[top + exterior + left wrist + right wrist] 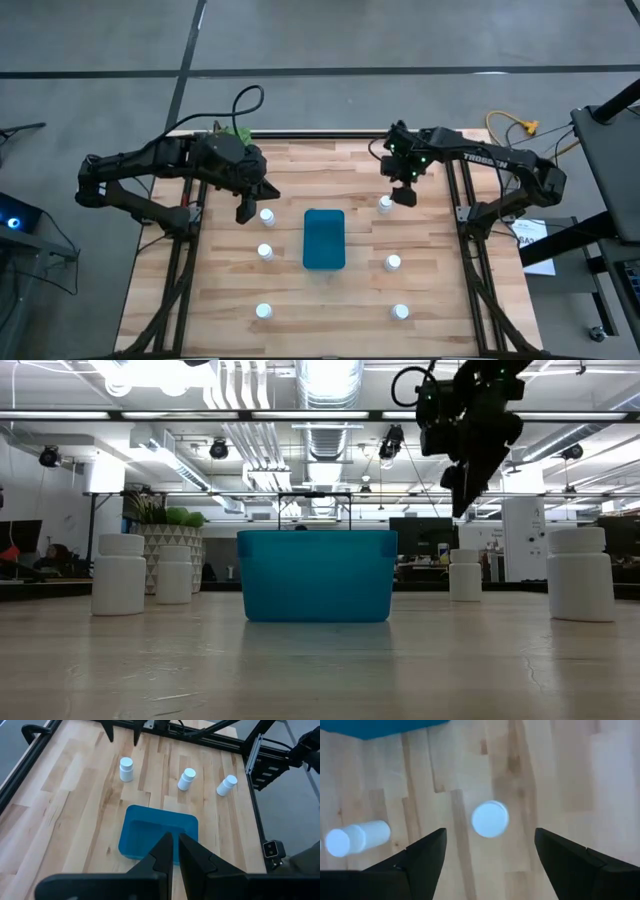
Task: Pick and place pill bottles into a basket
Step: Put the white medicine bottle into the blue bin
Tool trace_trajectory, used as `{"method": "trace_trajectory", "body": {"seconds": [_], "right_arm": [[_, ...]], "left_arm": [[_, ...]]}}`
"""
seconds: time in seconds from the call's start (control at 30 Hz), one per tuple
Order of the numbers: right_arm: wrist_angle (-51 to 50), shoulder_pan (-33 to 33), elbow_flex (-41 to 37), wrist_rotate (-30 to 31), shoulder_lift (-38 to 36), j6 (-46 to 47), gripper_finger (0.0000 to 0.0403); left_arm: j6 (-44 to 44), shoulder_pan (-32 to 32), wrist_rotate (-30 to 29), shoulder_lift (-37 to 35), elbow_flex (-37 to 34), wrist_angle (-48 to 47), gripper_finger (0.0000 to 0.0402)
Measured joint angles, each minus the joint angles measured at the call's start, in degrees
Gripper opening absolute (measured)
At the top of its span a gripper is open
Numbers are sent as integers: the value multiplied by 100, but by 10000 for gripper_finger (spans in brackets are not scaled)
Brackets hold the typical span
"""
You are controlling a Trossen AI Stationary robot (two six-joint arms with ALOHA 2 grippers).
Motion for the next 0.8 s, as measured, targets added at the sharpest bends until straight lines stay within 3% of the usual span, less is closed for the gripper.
{"method": "trace_trajectory", "body": {"seconds": [0.13,0.8], "right_arm": [[296,87,-280,-272,0,113,288],[1655,311,-1149,-125,0,80,281]], "left_arm": [[0,1,-2,0,0,0,11],[0,0,-4,0,0,2,11]]}}
